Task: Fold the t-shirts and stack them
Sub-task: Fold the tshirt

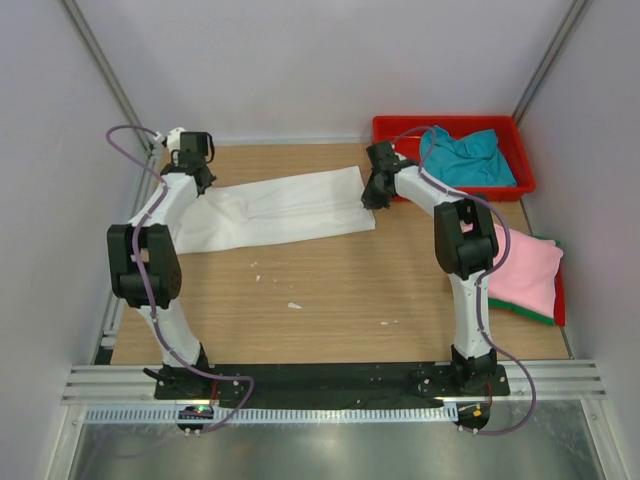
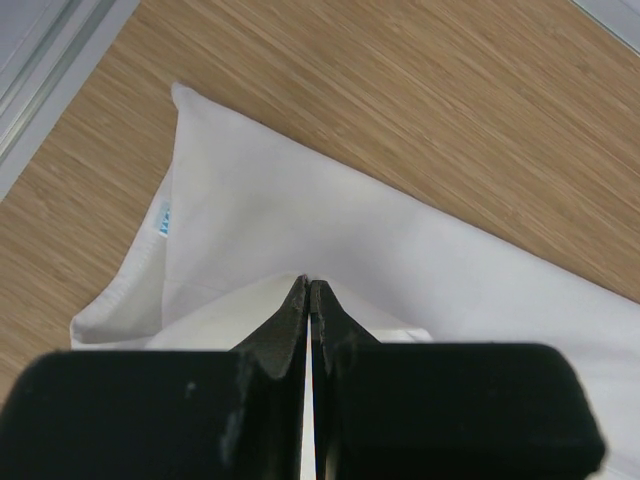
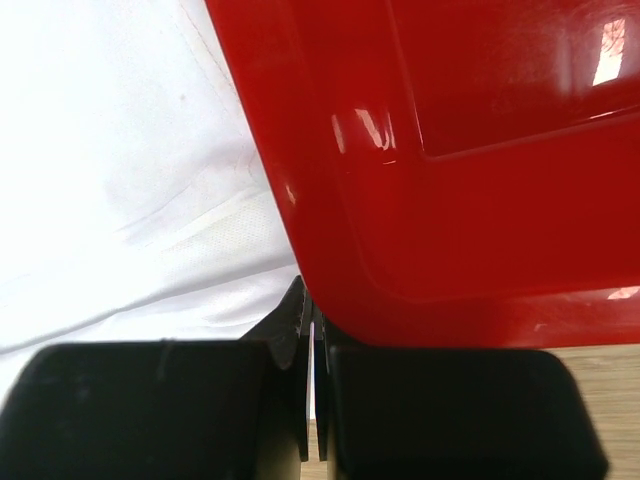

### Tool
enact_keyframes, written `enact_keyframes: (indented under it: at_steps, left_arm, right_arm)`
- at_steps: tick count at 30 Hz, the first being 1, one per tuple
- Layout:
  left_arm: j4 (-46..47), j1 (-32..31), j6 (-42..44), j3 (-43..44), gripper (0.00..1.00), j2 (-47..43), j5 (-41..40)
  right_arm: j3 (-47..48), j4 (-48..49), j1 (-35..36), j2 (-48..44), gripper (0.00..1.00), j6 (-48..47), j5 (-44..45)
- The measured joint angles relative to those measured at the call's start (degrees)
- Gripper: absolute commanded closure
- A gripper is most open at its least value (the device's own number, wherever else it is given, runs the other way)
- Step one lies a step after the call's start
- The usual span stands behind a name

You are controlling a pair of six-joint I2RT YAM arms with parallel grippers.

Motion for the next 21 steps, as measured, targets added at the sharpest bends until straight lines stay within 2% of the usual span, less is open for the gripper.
enact_keyframes:
  at_steps: [13, 21]
  left_arm:
    - [0.0, 1.1, 0.1, 5.6, 1.0, 0.0, -0.6]
    - [0.0, 1.1, 0.0, 5.3, 1.0, 0.8, -0.1]
  right_arm:
    - [2.8, 0.0, 0.0, 0.0, 0.99, 0.0, -0.2]
    - [5.2, 0.0, 0.0, 2.1, 0.99, 0.0, -0.7]
